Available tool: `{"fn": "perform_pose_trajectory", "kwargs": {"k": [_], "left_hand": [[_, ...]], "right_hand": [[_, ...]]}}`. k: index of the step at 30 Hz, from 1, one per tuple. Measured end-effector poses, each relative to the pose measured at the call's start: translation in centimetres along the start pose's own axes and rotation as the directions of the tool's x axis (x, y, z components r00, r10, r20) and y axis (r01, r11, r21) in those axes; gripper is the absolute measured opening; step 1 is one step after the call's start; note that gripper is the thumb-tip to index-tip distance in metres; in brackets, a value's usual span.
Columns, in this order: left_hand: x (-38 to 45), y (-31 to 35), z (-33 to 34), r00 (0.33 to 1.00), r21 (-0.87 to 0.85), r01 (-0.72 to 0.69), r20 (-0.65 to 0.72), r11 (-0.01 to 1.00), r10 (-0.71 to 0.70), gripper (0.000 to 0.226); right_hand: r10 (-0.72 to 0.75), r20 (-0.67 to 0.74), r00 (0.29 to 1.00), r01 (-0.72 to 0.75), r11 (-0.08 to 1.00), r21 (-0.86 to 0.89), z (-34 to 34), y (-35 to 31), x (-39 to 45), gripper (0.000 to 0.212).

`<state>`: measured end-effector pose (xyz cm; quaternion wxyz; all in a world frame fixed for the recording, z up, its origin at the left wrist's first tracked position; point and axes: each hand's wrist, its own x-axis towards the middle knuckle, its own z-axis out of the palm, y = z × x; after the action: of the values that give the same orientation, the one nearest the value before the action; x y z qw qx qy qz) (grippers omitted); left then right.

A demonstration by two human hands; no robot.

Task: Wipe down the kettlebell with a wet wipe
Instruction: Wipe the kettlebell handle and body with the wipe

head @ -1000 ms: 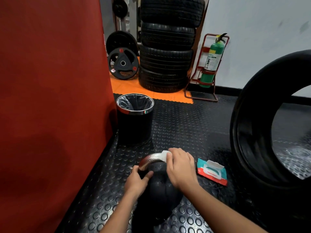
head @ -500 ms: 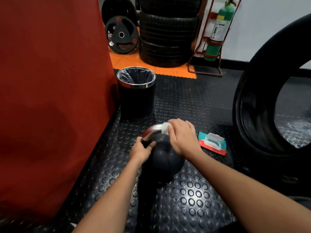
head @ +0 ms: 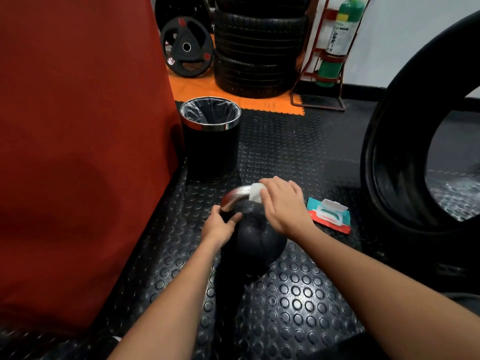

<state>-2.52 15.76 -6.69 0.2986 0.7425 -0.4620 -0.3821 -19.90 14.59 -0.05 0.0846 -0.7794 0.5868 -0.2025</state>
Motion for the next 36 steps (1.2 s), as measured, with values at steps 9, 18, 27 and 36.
{"fn": "perform_pose_trajectory", "kwargs": {"k": [9,18,27,36], "left_hand": [[-0.2,0.0,0.0,1.0,0.02,-0.002,-0.003,1.0,0.003,0.043],[-0.3,-0.3,-0.1,1.0,0.004,-0.01,0.007,1.0,0.01,0.036],[-0.2,-0.3,-0.1,1.0,0.001,-0.022,0.0,1.0,0.022,0.036],[-0.3,-0.1,0.0,1.0,-0.01,-0.013,0.0,1.0,0.013,0.034]], "right_hand": [[0.069,0.012,0.998,-0.068,0.996,-0.055,-0.6,-1.4,0.8,0.036],[0.229,-0.018,0.973,-0.228,0.972,0.056,-0.6,0.4,0.9,0.038],[0.095,-0.038,0.995,-0.088,0.983,0.159,-0.9,-0.2,0.3,0.04],[0.219,-0.05,0.974,-0.205,0.958,0.2,-1.5,-1.1,1.2,0.021]]}}
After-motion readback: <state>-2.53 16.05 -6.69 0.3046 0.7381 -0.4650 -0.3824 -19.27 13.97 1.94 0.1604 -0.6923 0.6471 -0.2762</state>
